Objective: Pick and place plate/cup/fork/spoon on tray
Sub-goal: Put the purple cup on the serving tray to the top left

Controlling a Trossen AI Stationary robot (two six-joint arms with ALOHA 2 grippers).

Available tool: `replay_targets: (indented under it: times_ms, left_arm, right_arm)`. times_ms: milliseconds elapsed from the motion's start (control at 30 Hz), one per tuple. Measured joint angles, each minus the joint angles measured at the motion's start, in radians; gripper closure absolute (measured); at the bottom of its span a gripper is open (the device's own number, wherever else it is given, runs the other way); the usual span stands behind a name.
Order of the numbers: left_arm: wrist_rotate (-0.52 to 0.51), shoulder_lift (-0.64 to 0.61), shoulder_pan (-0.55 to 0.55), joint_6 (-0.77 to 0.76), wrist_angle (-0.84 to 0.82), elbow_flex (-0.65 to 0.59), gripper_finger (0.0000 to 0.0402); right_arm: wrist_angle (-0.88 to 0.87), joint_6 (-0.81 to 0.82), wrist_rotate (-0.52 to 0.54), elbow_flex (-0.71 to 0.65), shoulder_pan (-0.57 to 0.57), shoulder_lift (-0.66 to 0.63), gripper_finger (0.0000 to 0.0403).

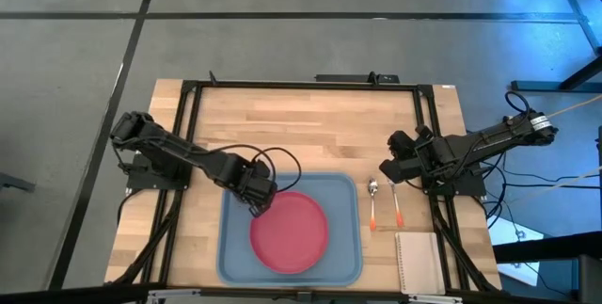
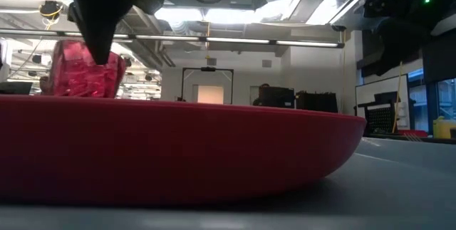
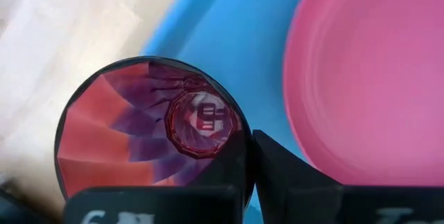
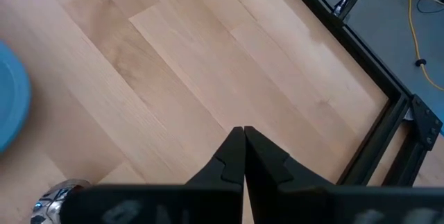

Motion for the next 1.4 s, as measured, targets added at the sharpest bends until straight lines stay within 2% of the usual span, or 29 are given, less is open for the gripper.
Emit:
replay_targets:
  times_ms: [533, 1067, 1400]
  left_arm:
    - [-0.046, 0.0, 0.005, 0.014, 0.022, 0.0, 0.0382]
    - [-0.046, 0.0, 0.005, 0.008, 0.023, 0.0, 0.034]
    - [-0.027, 0.0, 0.017, -0.001, 0.022, 0.0, 0.0336]
  right_arm:
    - [0.0, 0.001, -0.003, 0.0, 0.0, 0.0, 0.0398]
    - [0.0, 0.001, -0.003, 0.0, 0.0, 0.0, 0.0398]
    - [0.0, 0.001, -0.003, 0.0, 0.0, 0.0, 0.0398]
